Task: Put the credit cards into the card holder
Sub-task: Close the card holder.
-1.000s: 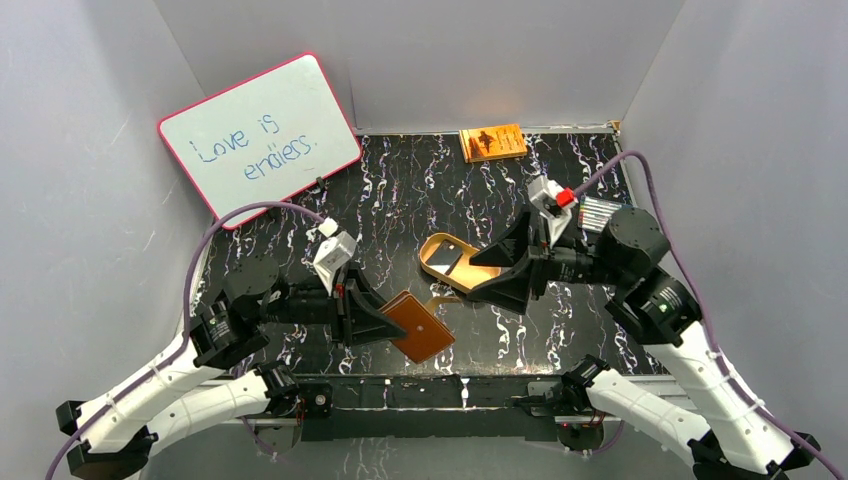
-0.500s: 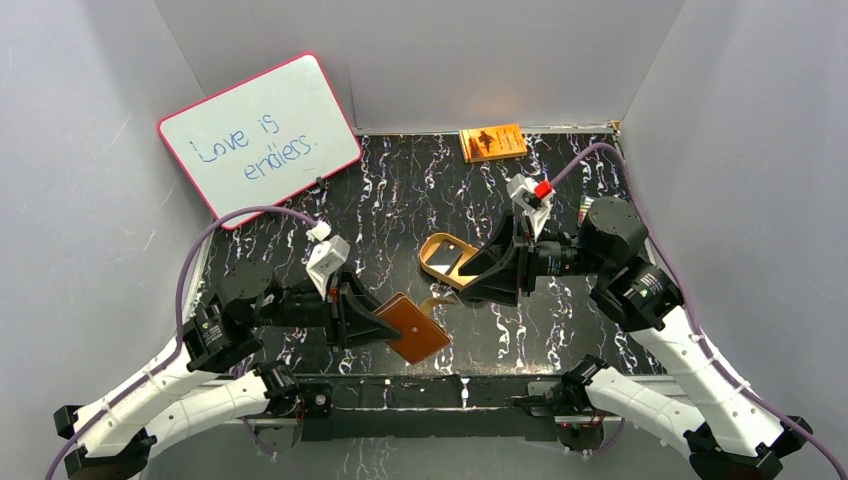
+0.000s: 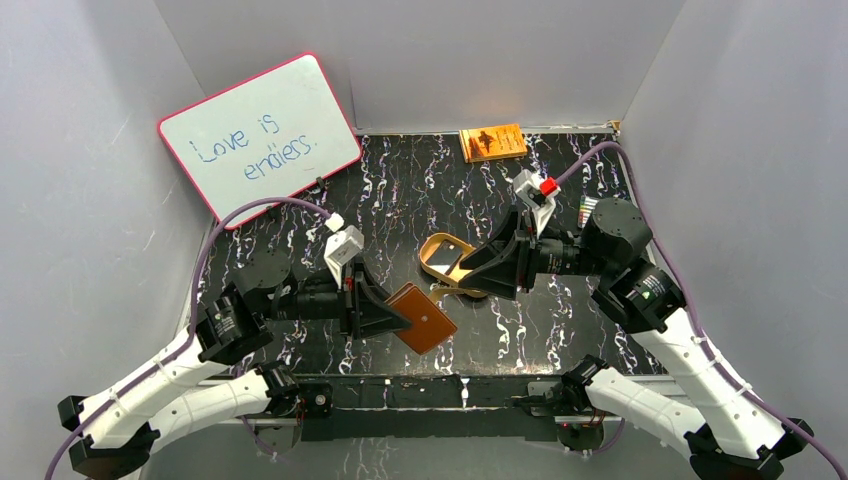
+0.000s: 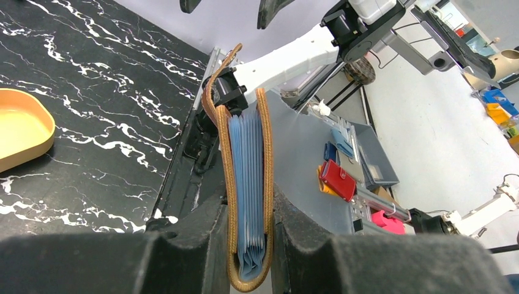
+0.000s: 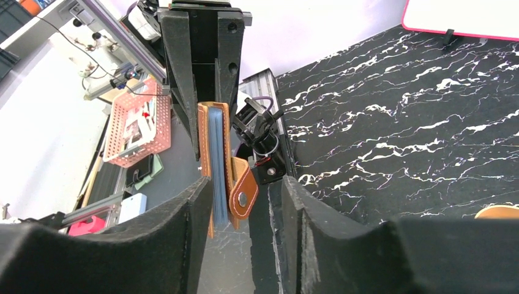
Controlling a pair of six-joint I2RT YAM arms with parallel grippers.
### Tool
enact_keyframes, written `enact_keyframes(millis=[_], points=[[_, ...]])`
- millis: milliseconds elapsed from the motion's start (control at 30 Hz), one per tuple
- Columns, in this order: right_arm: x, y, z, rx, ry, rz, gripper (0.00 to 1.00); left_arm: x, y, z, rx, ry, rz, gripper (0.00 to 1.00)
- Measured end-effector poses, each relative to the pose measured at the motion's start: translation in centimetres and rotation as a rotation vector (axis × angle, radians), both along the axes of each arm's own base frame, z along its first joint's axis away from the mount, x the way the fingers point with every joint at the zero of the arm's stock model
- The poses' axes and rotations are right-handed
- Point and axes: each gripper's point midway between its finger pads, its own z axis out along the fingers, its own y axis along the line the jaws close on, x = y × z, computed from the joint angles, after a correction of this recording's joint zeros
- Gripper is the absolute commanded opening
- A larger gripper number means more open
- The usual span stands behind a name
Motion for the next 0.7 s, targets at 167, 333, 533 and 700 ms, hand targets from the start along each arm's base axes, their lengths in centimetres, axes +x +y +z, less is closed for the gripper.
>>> enact_keyframes(millis=[167, 333, 533, 700], points=[[0.2, 0.1, -0.1, -0.003, 0.004, -0.005, 0.53, 0.2, 0.1, 0.2, 0.000, 0.000, 0.016, 0.00], [0.4, 0.3, -0.5, -0.013, 0.008, -0.001, 0.56, 0.7, 0.1, 0.3, -0.003, -0.001, 0.046, 0.00], [0.4, 0.4, -0.8, -0.021, 0.014, 0.008, 0.54, 1.0, 0.2, 0.2, 0.003, 0.001, 0.063, 0.00], [0.6, 0.6, -1.2, -0.034, 0.029, 0.009, 0.48, 1.1, 0.2, 0.3, 0.001, 0.000, 0.072, 0.00]])
